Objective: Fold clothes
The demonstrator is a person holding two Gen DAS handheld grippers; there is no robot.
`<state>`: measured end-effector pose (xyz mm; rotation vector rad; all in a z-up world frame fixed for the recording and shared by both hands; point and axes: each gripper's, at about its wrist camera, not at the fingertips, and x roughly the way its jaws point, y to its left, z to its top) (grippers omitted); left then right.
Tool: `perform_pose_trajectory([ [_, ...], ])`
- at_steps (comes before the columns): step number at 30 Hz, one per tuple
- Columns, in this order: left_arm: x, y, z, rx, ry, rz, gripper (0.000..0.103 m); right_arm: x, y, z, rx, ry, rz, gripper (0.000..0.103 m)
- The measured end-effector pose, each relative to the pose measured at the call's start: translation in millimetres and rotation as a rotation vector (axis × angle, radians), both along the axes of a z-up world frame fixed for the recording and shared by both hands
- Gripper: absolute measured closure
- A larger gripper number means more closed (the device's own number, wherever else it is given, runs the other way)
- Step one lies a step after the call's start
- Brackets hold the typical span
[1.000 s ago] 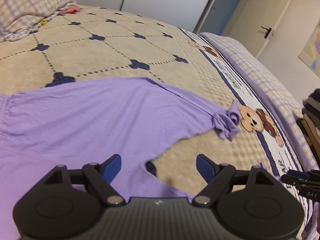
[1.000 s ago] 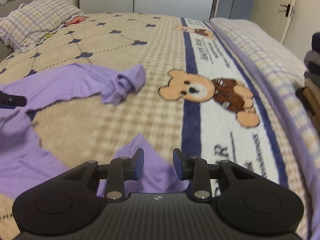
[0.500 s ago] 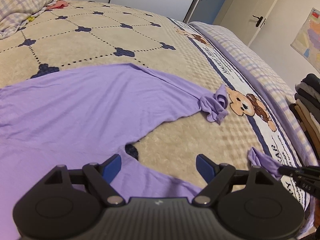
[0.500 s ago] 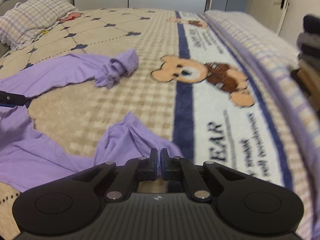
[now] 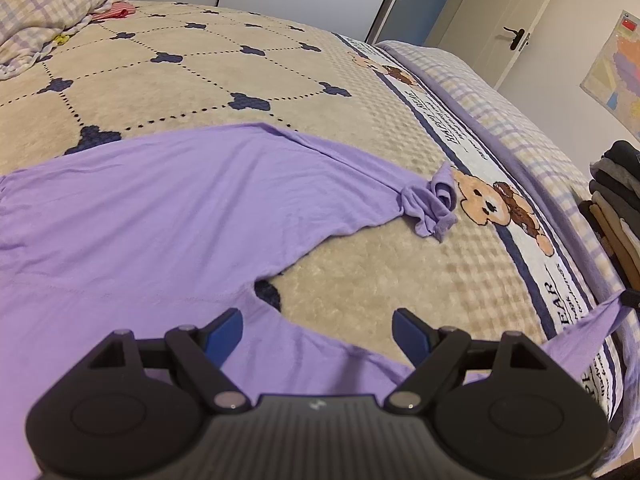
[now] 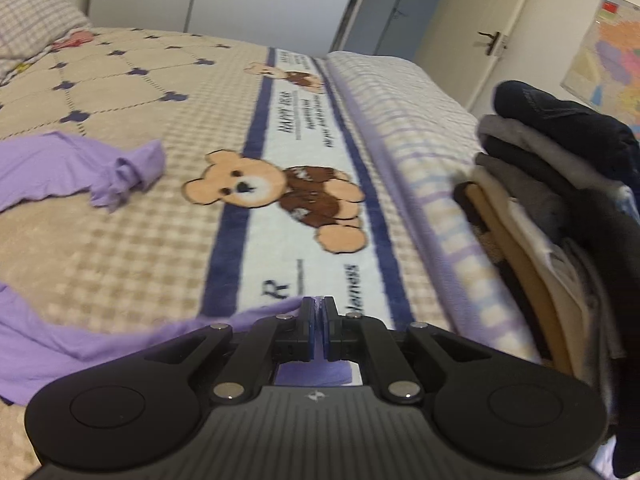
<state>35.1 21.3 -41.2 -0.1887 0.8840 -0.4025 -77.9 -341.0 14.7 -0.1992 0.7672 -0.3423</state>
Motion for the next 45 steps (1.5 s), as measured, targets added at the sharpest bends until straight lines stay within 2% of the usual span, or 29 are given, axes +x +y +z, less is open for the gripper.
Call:
perform_pose_trajectory([
  [11, -1, 1, 0, 0.0, -0.001, -0.001, 0.02, -4, -8, -4, 0.004, 0.019, -0.03, 0.1],
  [18, -2, 2, 1, -0.011, 0.002, -0.011, 0.02, -2, -11, -10, 0.064, 0.027, -0.044, 0.099],
  [21, -2, 2, 2, -0.016, 0.004, -0.021, 0.02, 0, -11, -13, 0.079, 0.027, -0.049, 0.097],
  [24, -3, 2, 4, -0.023, 0.003, -0.033, 0.02, 2, -13, -17, 0.113, 0.02, -0.054, 0.089],
  [28, -4, -1, 9, -0.017, -0.026, -0.071, 0.02, 6, -10, -22, 0.181, -0.006, -0.036, 0.085],
  [33, -8, -8, 20, 0.041, -0.109, -0.153, 0.02, 12, -2, -32, 0.209, -0.048, 0.0, 0.077],
  [37, -9, -11, 20, 0.039, -0.107, -0.201, 0.02, 19, 0, -31, 0.226, -0.064, -0.002, 0.076],
  [40, -11, -15, 17, 0.043, -0.095, -0.234, 0.02, 22, -1, -29, 0.221, -0.084, -0.018, 0.07],
  [45, -14, -20, 13, 0.03, -0.078, -0.294, 0.02, 23, -3, -30, 0.232, -0.088, -0.016, 0.069],
])
